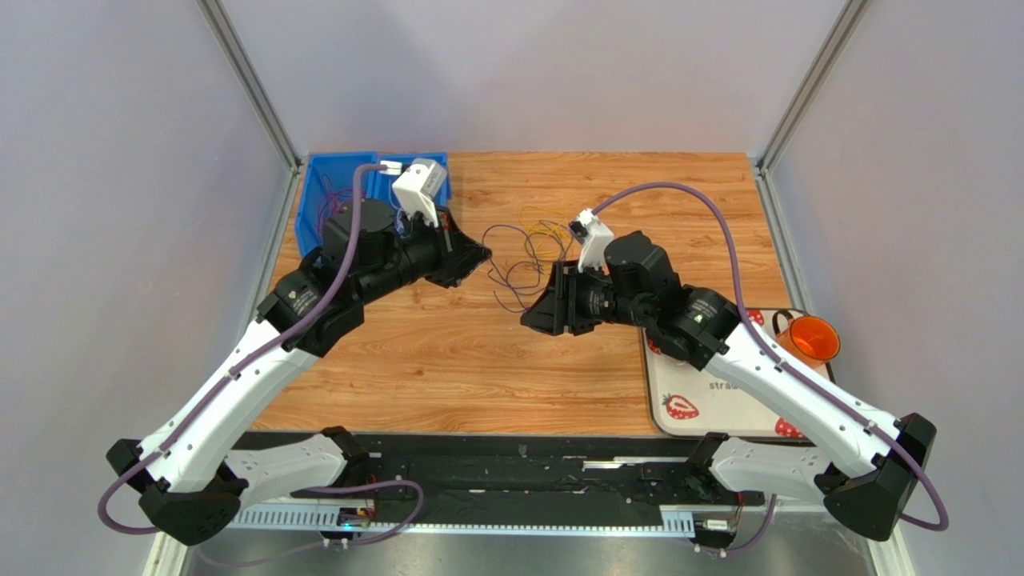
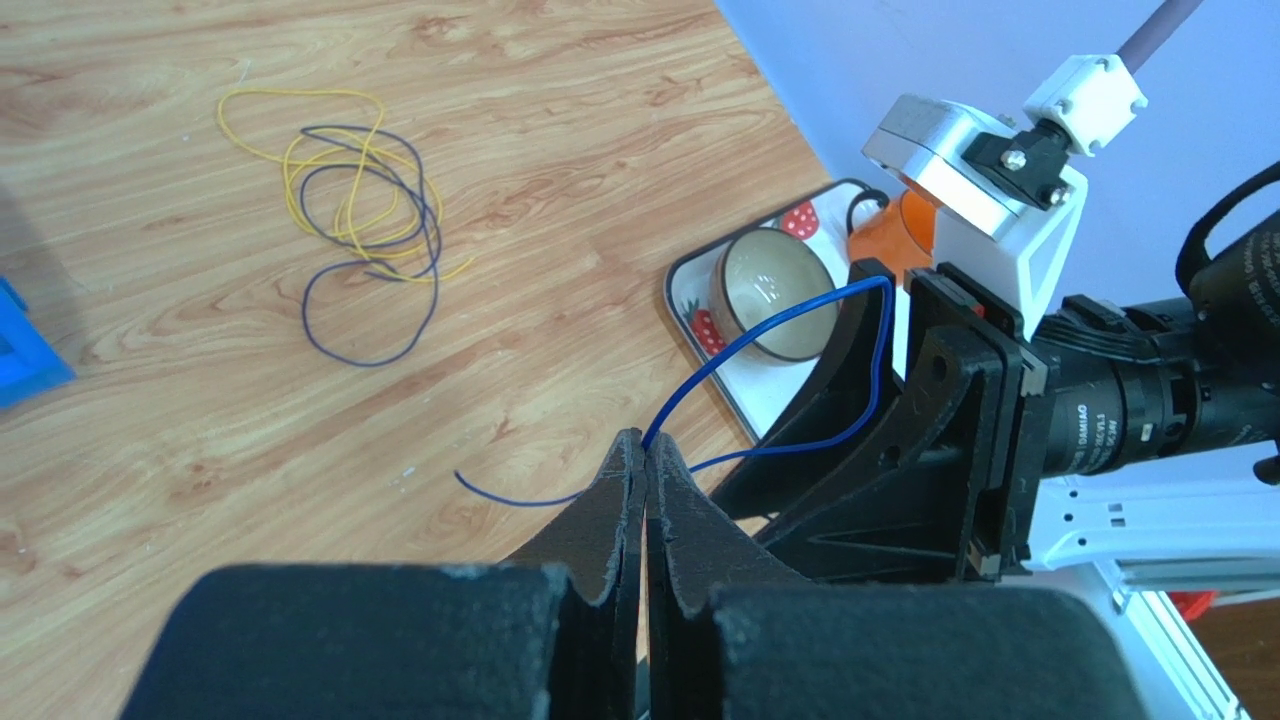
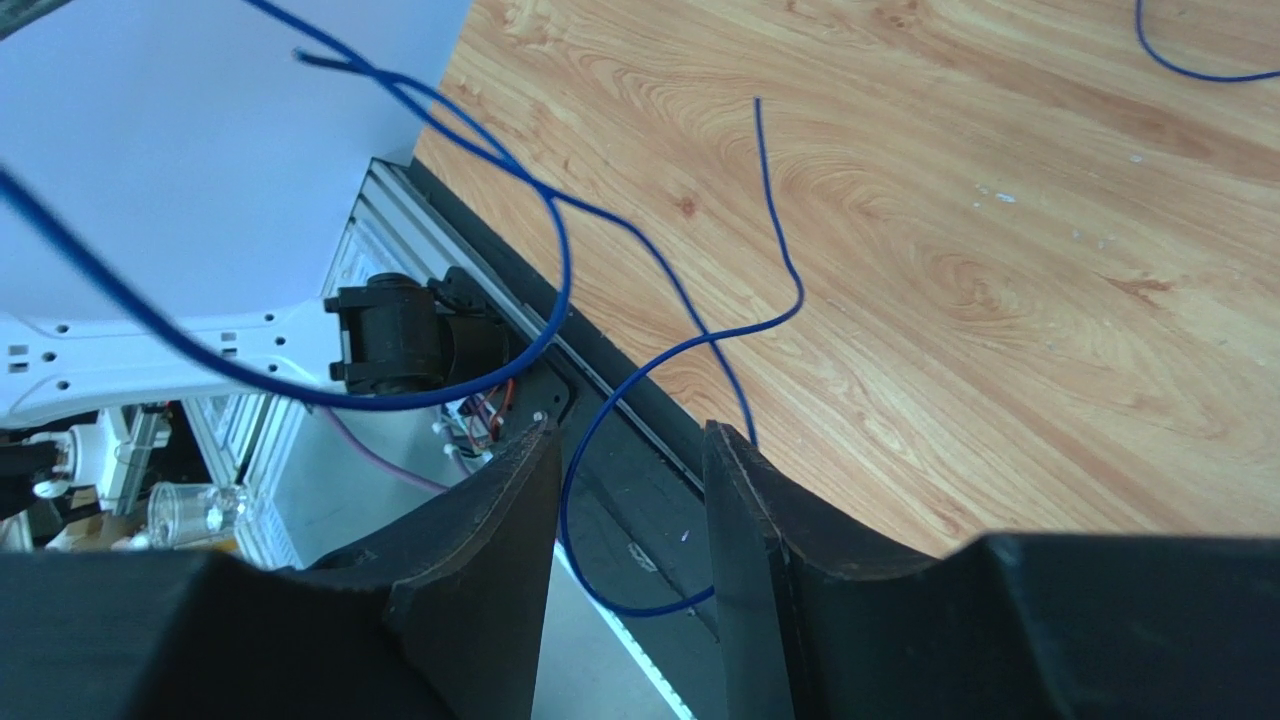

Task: Untangle the cables

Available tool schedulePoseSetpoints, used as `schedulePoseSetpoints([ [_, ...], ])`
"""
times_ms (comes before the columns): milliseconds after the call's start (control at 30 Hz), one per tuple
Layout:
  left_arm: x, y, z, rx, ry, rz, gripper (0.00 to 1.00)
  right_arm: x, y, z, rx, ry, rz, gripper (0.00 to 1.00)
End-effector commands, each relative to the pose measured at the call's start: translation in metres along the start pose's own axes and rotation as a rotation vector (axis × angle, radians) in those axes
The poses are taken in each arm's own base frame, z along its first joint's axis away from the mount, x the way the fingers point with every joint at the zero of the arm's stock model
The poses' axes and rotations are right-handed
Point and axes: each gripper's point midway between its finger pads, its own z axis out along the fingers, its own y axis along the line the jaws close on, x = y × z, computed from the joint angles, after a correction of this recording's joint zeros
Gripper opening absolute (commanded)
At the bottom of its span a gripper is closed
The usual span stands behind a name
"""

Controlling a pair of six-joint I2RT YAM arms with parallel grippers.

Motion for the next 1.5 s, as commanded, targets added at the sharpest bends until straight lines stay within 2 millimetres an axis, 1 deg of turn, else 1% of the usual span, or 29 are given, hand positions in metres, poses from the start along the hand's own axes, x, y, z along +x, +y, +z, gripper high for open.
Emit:
schedulePoseSetpoints([
  [0, -0.005, 0.002, 0.005, -0.013, -0.019, 0.013, 0.0, -0.002, 0.021, 0.002, -0.082, -0.008, 0.005, 0.44],
  [167, -0.008, 0.005, 0.013, -0.027, -0.027, 0.023, 0.0, 0.011, 0.025, 0.009, -0.103, 0.029, 0.013, 0.43],
  [300, -0.013, 0.014, 0.021, -0.075, -0.032, 0.056, 0.0, 0.027, 0.017, 0.017, -0.092, 0.067, 0.033, 0.42],
  [333, -0.014, 0.02, 0.025, -0.101, -0.029, 0.081, 0.0, 0.032, 0.015, 0.016, -0.088, 0.076, 0.034, 0.42],
  [400, -0.026, 0.03, 0.025, -0.164, -0.043, 0.103, 0.0, 0.04, 0.01, 0.015, -0.08, 0.091, 0.038, 0.42],
  [433, -0.039, 0.038, 0.028, -0.194, -0.056, 0.11, 0.0, 0.049, 0.003, 0.012, -0.068, 0.1, 0.048, 0.42],
  [467, -0.042, 0.043, 0.028, -0.21, -0.043, 0.107, 0.0, 0.053, 0.0, 0.01, -0.063, 0.102, 0.05, 0.42],
  [500, -0.051, 0.055, 0.027, -0.238, -0.051, 0.095, 0.0, 0.058, -0.005, 0.009, -0.051, 0.108, 0.055, 0.42],
  [533, -0.06, 0.056, 0.03, -0.231, -0.057, 0.089, 0.0, 0.07, -0.015, 0.007, -0.027, 0.128, 0.066, 0.42],
  [600, -0.075, 0.069, 0.029, -0.25, -0.079, 0.073, 0.0, 0.079, -0.021, -0.002, -0.023, 0.124, 0.069, 0.42],
  [633, -0.083, 0.069, 0.03, -0.241, -0.089, 0.071, 0.0, 0.091, -0.033, -0.004, 0.008, 0.145, 0.084, 0.42],
  [667, -0.087, 0.073, 0.03, -0.251, -0.094, 0.067, 0.0, 0.092, -0.035, -0.01, 0.011, 0.127, 0.083, 0.42],
  [700, -0.093, 0.08, 0.029, -0.266, -0.103, 0.058, 0.0, 0.096, -0.039, -0.012, 0.022, 0.127, 0.087, 0.42],
  [733, -0.1, 0.081, 0.03, -0.264, -0.108, 0.06, 0.0, 0.101, -0.044, -0.014, 0.038, 0.134, 0.092, 0.42],
  [767, -0.102, 0.084, 0.03, -0.271, -0.11, 0.06, 0.0, 0.103, -0.05, -0.016, 0.056, 0.128, 0.097, 0.42],
  [833, -0.11, 0.088, 0.031, -0.282, -0.119, 0.07, 0.0, 0.103, -0.052, -0.022, 0.064, 0.114, 0.097, 0.42],
  [967, -0.119, 0.098, 0.028, -0.331, -0.133, 0.1, 0.0, 0.096, -0.055, -0.025, 0.095, 0.086, 0.081, 0.43],
  [1000, -0.122, 0.103, 0.026, -0.35, -0.137, 0.105, 0.0, 0.093, -0.054, -0.025, 0.095, 0.082, 0.07, 0.43],
  [1100, -0.128, 0.118, 0.023, -0.392, -0.141, 0.097, 0.0, 0.093, -0.055, -0.023, 0.103, 0.095, 0.057, 0.43],
  [1167, -0.132, 0.125, 0.022, -0.412, -0.149, 0.091, 0.0, 0.095, -0.056, -0.021, 0.106, 0.105, 0.054, 0.42],
  [1267, -0.138, 0.14, 0.02, -0.461, -0.162, 0.087, 0.0, 0.097, -0.058, -0.02, 0.112, 0.11, 0.051, 0.42],
  [1367, -0.143, 0.16, 0.02, -0.513, -0.167, 0.077, 0.0, 0.099, -0.06, -0.019, 0.116, 0.114, 0.051, 0.42],
  [1400, -0.143, 0.172, 0.023, -0.538, -0.16, 0.063, 0.0, 0.099, -0.061, -0.018, 0.118, 0.114, 0.052, 0.42],
  [1467, -0.146, 0.183, 0.023, -0.562, -0.161, 0.051, 0.0, 0.1, -0.062, -0.017, 0.122, 0.119, 0.05, 0.42],
])
